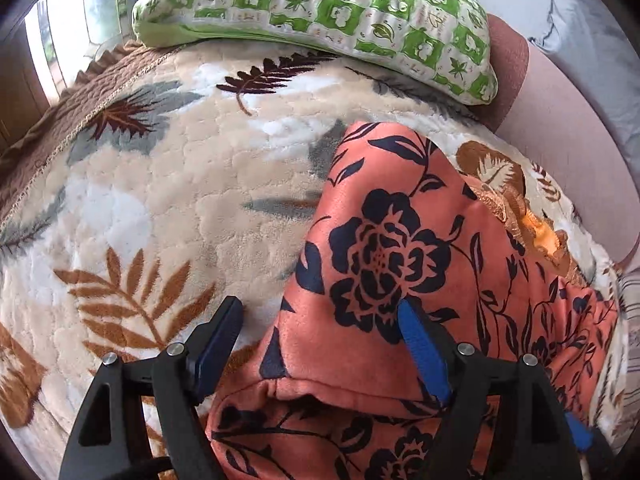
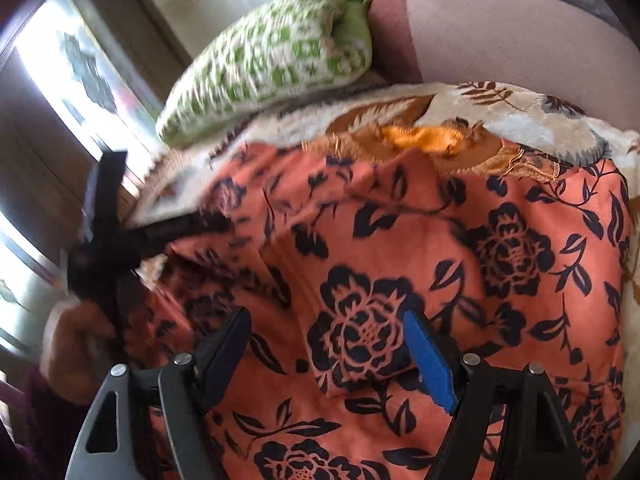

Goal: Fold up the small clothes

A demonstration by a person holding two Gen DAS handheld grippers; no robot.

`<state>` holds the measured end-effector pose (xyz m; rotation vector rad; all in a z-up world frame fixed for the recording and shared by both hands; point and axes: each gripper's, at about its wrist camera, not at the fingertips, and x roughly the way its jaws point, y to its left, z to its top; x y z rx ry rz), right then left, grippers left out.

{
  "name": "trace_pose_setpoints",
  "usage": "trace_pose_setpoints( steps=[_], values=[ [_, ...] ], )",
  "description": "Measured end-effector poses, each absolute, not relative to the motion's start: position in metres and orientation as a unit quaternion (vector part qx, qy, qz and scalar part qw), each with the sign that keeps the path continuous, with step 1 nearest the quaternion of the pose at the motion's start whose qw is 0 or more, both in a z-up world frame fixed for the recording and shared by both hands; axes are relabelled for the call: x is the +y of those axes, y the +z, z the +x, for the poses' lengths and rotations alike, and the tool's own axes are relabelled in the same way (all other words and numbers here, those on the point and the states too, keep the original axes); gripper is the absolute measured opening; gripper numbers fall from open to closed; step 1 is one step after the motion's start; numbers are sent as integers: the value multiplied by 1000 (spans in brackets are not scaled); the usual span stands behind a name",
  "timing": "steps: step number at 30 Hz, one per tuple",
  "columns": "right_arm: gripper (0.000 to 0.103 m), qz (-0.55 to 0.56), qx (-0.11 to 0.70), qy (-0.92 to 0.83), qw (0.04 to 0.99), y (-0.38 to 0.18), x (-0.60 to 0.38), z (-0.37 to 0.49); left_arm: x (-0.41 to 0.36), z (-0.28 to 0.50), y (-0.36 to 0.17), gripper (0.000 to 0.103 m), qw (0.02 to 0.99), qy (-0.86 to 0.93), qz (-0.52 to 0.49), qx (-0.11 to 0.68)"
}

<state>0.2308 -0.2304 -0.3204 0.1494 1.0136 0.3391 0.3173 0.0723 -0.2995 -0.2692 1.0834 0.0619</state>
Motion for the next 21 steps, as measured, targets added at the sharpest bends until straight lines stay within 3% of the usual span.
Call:
trace_pose_setpoints(
  steps=[4, 6, 8, 9, 10, 11, 17, 21],
  values=[
    [81, 1, 490, 119, 864, -340, -211, 230, 67, 319, -298, 80, 850, 28, -107, 515],
    [74, -38, 489, 104, 865, -338, -204, 231, 67, 318, -299, 80, 847, 23, -111, 519],
    [34, -43, 491, 104, 864, -332, -209, 234, 68, 319, -299, 80, 846, 20, -114, 521],
    [26, -23, 496, 111, 861, -329, -217, 236, 70, 319, -299, 80, 845, 19, -116, 521],
    [11, 8, 499, 116, 859, -324, -230, 238, 70, 318, -298, 80, 845, 19, -117, 521],
    [7, 31, 499, 111, 859, -318, -243, 239, 72, 318, -298, 80, 845, 21, -119, 521],
    [5, 143, 479, 39, 865, -300, -343, 244, 67, 319, -299, 80, 848, 28, -106, 518],
    [5, 225, 475, -35, 850, -317, -418, 240, 62, 319, -298, 80, 851, 37, -92, 515]
  ],
)
